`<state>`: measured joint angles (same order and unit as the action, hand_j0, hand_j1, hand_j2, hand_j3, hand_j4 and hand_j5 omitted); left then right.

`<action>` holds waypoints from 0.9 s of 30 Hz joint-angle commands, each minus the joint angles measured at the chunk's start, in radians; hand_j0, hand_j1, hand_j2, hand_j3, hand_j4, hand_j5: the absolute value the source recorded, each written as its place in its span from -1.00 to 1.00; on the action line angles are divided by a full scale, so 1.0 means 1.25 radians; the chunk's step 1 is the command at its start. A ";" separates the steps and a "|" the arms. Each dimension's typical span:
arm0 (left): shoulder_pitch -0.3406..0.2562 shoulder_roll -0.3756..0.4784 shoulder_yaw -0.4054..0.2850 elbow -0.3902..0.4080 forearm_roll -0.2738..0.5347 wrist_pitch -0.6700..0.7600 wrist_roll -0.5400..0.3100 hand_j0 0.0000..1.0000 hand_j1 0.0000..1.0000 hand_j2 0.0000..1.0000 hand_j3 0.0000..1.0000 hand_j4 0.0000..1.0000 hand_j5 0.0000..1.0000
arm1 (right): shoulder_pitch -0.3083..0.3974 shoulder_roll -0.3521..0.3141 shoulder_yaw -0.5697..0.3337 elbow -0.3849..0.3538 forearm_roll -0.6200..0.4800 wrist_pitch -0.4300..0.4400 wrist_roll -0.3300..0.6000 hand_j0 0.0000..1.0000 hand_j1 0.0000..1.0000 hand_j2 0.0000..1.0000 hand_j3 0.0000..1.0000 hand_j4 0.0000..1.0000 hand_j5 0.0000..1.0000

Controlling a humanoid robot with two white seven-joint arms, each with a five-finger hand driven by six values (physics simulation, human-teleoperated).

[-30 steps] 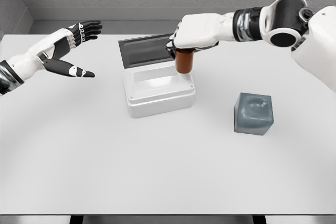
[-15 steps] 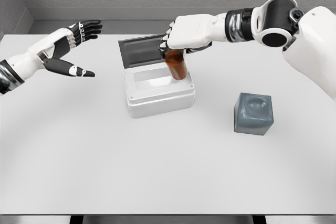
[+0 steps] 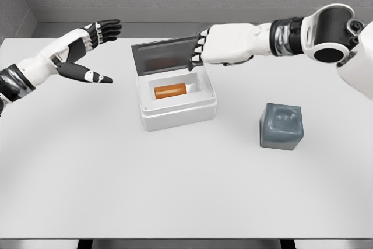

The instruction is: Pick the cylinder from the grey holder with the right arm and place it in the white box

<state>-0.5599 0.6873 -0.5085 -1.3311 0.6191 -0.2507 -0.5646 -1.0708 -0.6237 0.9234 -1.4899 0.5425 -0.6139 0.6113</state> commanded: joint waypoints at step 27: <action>0.009 -0.064 -0.015 -0.013 0.002 -0.003 0.000 1.00 1.00 1.00 1.00 1.00 1.00 | 0.637 -0.077 -0.690 -0.095 -0.447 0.002 0.000 1.00 1.00 1.00 1.00 1.00 1.00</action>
<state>-0.5492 0.6067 -0.5282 -1.3433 0.6150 -0.2541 -0.5646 -0.2715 -0.7286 0.0696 -1.6289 -0.0064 -0.6141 0.6115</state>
